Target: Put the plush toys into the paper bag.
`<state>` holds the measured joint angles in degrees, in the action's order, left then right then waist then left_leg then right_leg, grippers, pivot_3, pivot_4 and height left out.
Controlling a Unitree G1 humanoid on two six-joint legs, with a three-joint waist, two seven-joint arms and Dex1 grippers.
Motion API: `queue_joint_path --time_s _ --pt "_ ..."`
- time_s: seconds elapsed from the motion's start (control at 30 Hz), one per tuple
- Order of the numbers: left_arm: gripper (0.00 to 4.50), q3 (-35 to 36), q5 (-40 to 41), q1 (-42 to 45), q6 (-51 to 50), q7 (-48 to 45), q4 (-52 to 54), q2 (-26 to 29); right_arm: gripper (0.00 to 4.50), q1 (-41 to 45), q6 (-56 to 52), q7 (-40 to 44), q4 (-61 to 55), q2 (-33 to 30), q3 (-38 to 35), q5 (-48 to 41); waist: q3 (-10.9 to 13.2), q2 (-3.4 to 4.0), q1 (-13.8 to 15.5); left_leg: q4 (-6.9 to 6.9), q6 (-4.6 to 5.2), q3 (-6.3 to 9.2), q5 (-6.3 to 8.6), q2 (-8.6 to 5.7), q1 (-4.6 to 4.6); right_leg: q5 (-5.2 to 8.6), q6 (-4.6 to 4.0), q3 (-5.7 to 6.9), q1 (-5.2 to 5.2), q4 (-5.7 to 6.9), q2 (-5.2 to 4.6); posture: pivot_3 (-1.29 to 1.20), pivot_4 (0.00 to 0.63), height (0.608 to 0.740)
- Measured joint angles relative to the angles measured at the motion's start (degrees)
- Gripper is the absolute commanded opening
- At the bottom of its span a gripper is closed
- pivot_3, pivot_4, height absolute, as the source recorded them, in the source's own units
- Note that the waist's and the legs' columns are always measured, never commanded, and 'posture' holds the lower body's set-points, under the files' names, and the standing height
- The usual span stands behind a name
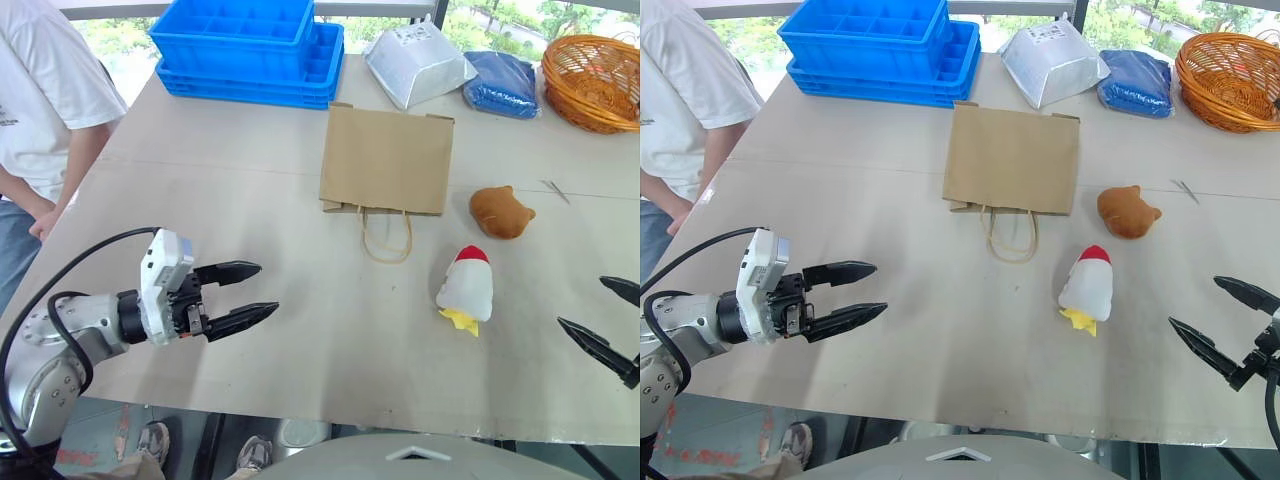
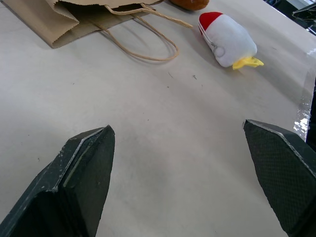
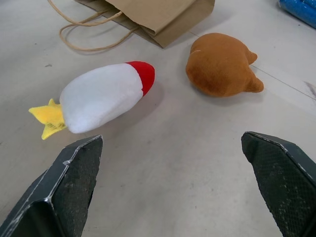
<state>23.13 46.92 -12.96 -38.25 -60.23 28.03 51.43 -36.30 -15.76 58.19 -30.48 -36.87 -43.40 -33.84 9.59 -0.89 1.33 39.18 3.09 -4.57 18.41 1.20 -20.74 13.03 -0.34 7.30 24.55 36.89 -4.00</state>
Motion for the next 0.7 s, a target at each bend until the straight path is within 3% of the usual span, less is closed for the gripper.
queue_joint_path --time_s 0.07,0.17,0.2,0.43,0.57,0.7 --pt "4.49 0.0 -0.1 0.1 0.0 -0.1 0.0 0.0 4.45 -0.2 0.3 0.1 0.0 0.1 0.0 0.1 0.0 0.00 0.0 0.00 0.00 0.00 0.00 0.00 0.00 -0.02 -0.04 0.00 0.00 0.00 0.00 0.00 0.150 0.740" --pt "4.49 -1.7 0.0 8.3 -0.3 4.3 -0.4 -2.5 4.45 -1.0 1.1 -0.8 -0.3 2.3 1.2 0.6 0.0 -0.01 1.1 0.04 0.00 0.04 0.00 -0.01 -0.01 -0.02 -0.02 0.01 -0.02 0.02 0.00 0.00 0.150 0.740" --pt "4.49 -3.1 -0.5 12.7 0.1 6.6 -0.3 -3.4 4.45 -0.3 1.2 -1.4 -1.0 2.5 2.7 0.7 0.0 -0.01 1.1 0.06 0.01 0.02 0.00 -0.01 -0.01 -0.07 -0.08 0.00 -0.04 0.02 0.00 0.00 0.150 0.740" --pt "4.49 -12.3 -6.9 21.1 2.1 7.9 -0.3 -3.0 4.45 0.4 0.6 -2.7 -5.6 2.4 4.7 -1.1 -0.1 0.12 0.9 0.06 -0.01 -0.03 -0.02 -0.01 0.04 -0.18 -0.26 -0.11 -0.04 0.04 0.14 0.00 0.150 0.740" --pt "4.49 -23.6 -17.0 31.4 6.8 3.2 -2.9 0.9 4.45 -2.6 -0.4 -1.4 -12.9 1.6 5.7 -5.7 -0.1 0.17 1.1 0.08 -0.01 -0.02 -0.02 -0.04 0.07 -0.17 -0.25 -0.13 -0.11 0.04 0.19 0.00 0.150 0.740" --pt "4.49 -35.3 -28.1 41.0 17.2 -1.1 -12.1 -4.0 4.45 -5.8 0.1 -2.6 -17.7 3.2 6.3 -6.3 -0.1 0.15 1.1 0.12 0.00 -0.01 -0.01 -0.06 0.11 -0.16 -0.23 -0.15 -0.20 0.00 0.24 0.00 0.150 0.740"
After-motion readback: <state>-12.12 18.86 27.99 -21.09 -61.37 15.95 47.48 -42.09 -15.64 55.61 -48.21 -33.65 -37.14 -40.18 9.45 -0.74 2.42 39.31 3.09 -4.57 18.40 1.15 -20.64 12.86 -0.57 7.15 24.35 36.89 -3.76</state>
